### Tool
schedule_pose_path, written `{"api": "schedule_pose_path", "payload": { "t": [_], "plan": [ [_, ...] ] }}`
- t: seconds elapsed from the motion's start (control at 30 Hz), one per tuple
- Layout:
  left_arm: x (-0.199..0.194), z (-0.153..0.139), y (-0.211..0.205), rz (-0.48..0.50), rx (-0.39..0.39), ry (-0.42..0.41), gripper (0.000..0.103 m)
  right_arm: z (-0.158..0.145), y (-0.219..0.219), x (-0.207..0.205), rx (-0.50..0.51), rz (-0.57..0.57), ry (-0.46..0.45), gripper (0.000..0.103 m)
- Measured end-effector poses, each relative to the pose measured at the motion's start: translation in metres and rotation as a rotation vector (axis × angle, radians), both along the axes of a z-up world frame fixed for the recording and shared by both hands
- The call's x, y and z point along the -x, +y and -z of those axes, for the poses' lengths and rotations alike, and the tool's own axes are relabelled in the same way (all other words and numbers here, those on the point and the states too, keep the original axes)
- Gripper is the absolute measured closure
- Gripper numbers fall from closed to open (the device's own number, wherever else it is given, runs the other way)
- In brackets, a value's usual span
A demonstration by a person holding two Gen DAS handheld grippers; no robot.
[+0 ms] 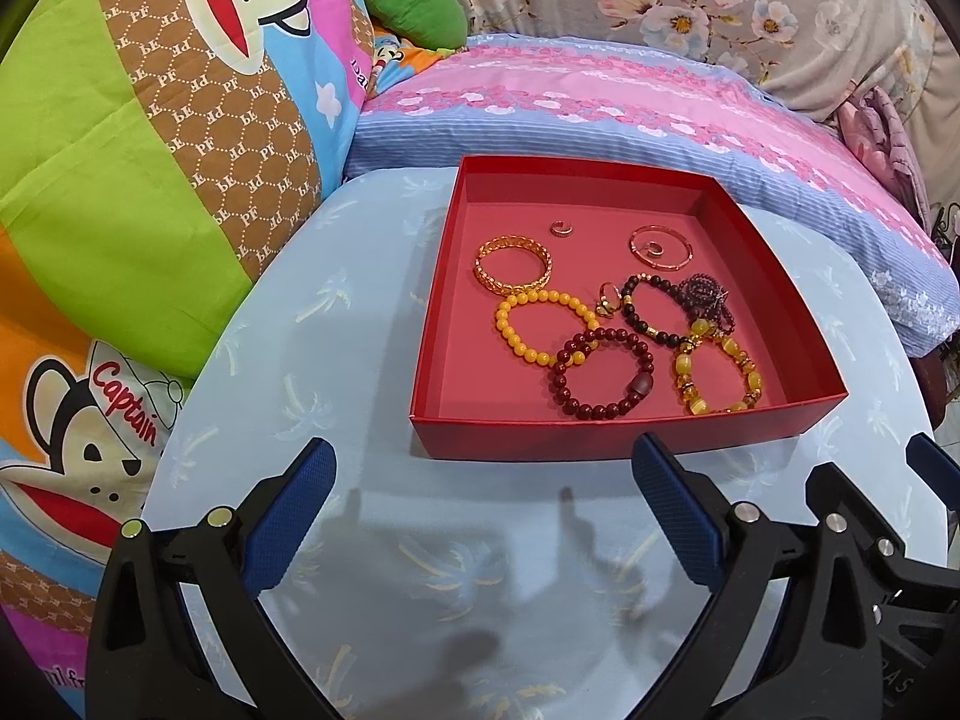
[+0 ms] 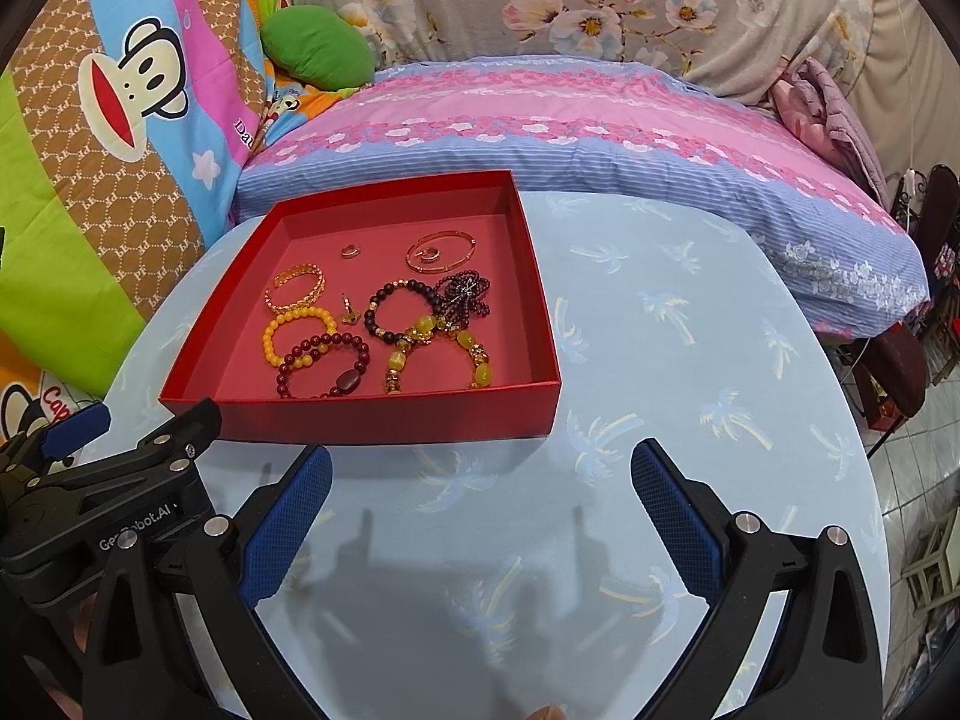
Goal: Organize jewelry
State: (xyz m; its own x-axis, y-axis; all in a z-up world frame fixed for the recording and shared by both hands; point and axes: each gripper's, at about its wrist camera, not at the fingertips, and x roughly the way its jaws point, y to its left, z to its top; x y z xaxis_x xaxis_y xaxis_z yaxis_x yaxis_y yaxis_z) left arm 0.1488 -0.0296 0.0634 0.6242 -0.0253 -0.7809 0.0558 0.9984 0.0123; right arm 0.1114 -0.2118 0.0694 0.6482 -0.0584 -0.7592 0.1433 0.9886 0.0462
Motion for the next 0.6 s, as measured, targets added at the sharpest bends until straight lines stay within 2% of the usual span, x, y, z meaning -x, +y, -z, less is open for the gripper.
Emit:
{"api": "schedule_pose_path", "payload": {
  "t": [0.6],
  "plan": [
    [0.0025,-0.0022,0.0000,-0.004,0.007,-0.009,0.009,-0.0008,-0.0011,0.0000,0.000,-0.001,0.000,0.007]
  ]
}}
